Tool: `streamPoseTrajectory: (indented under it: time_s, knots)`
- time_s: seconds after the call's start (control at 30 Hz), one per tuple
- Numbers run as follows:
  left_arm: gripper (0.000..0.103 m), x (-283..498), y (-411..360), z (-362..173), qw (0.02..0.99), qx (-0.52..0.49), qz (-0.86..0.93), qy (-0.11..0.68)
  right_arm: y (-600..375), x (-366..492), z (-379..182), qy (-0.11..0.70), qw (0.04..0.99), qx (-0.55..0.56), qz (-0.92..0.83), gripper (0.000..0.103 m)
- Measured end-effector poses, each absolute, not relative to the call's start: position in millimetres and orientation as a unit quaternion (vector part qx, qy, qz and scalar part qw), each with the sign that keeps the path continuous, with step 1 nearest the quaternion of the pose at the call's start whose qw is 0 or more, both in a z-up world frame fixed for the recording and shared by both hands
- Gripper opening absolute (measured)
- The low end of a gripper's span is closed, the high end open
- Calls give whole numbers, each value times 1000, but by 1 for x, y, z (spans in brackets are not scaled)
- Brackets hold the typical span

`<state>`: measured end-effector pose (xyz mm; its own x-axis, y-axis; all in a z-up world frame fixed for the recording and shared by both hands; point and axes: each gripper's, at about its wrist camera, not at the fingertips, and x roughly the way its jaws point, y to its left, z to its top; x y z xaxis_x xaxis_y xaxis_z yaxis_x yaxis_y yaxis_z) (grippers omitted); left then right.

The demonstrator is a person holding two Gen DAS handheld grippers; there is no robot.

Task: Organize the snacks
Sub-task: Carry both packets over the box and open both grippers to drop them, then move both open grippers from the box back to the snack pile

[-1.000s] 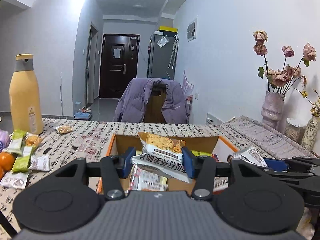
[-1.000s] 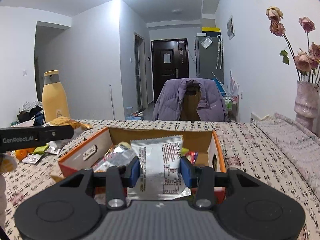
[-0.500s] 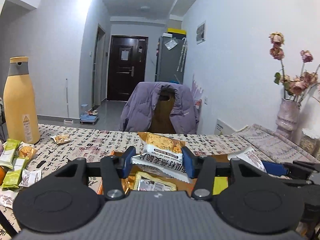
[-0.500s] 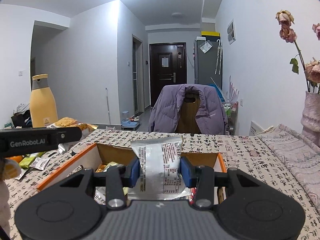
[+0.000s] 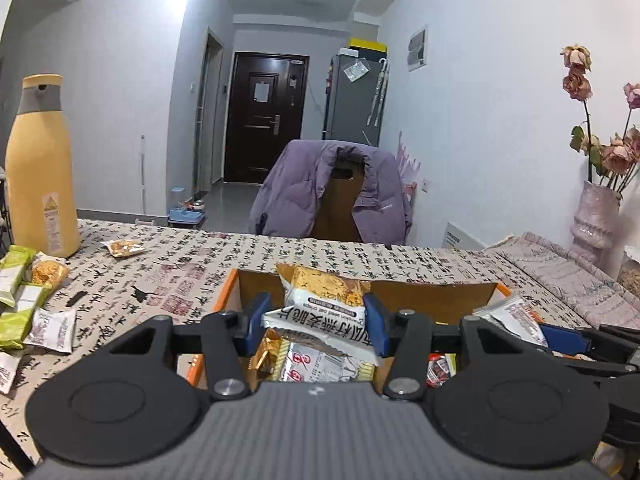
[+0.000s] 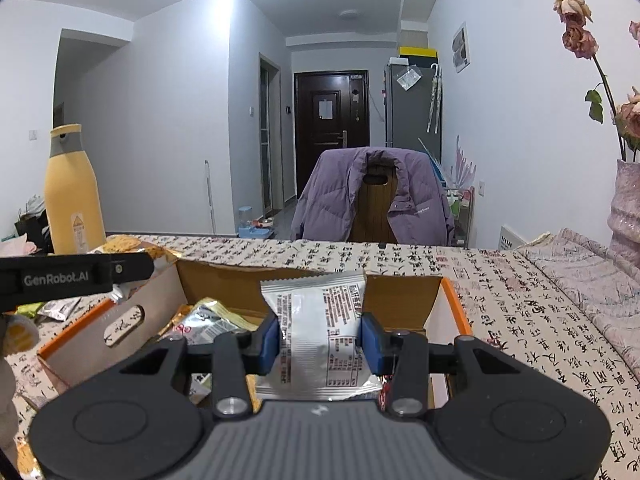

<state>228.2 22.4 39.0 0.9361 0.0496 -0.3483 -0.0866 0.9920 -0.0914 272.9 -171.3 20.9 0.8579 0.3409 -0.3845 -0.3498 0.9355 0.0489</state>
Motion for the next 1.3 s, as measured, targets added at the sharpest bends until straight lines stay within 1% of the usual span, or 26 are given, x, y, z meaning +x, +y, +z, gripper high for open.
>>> streamPoseTrajectory:
  time_s: [0.17, 0.2, 0.23, 0.27, 0.3, 0.33, 0.37, 0.83, 1.3]
  knots:
    - [52, 230, 24, 33, 981, -56, 30, 183, -174, 275, 18, 205, 962, -10, 179, 43]
    - [57, 229, 24, 33, 981, -56, 31, 184, -175, 275, 17, 207, 962, -9, 177, 45]
    - [66, 229, 25, 32, 981, -59, 30, 183, -176, 275, 17, 210, 962, -7, 175, 54]
    - [72, 228, 25, 32, 981, -61, 31, 182, -176, 275, 16, 210, 962, -6, 172, 69]
    - [87, 227, 25, 32, 981, -63, 35, 179, -177, 274, 16, 209, 963, -4, 168, 78]
    - [103, 226, 26, 32, 981, -66, 41, 176, -179, 274, 16, 208, 964, -2, 167, 95]
    - [103, 224, 27, 32, 982, -70, 47, 171, -181, 274, 16, 206, 964, 2, 166, 103]
    - [103, 225, 32, 35, 979, -80, 54, 178, -186, 273, 18, 206, 966, 10, 157, 103]
    - [103, 202, 21, 64, 979, -77, 46, 183, -192, 243, 46, 192, 969, -10, 158, 103]
